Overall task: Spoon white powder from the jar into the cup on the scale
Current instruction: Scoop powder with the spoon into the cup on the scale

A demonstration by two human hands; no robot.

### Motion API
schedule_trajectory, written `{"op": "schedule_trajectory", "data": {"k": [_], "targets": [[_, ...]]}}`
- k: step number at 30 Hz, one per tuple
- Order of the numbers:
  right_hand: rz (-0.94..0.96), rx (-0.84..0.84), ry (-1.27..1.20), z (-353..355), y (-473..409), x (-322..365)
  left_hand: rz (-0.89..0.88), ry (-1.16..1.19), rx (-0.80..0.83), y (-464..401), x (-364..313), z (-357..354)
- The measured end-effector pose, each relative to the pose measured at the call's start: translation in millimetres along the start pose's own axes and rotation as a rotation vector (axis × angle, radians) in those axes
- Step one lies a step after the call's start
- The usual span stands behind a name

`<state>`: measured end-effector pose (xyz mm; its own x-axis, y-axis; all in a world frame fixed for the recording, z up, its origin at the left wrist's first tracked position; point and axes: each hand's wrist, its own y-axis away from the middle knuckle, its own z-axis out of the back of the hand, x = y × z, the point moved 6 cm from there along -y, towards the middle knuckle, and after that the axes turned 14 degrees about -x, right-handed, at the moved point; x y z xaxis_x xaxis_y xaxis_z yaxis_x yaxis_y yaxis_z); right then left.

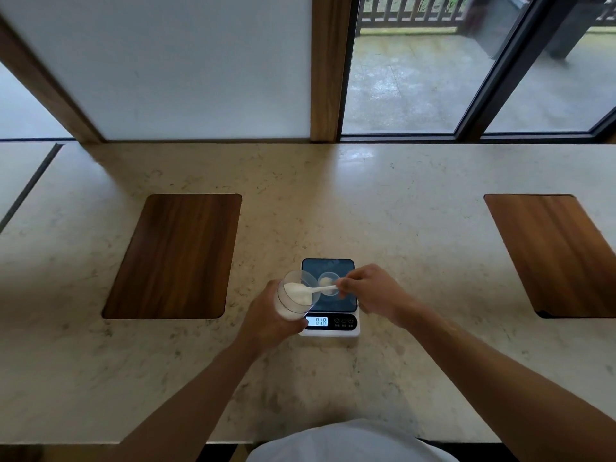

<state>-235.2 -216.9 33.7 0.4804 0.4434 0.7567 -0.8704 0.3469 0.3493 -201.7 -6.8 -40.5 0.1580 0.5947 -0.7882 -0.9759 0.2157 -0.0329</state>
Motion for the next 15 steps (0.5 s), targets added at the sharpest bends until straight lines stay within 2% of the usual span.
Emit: {"op": "schedule_trajectory", "data": {"k": [15], "targets": [[-0.027, -0.018, -0.131, 32.3, -6.1, -9.0, 0.060, -0.022, -0.003, 1.9, 7.2, 2.0]]}}
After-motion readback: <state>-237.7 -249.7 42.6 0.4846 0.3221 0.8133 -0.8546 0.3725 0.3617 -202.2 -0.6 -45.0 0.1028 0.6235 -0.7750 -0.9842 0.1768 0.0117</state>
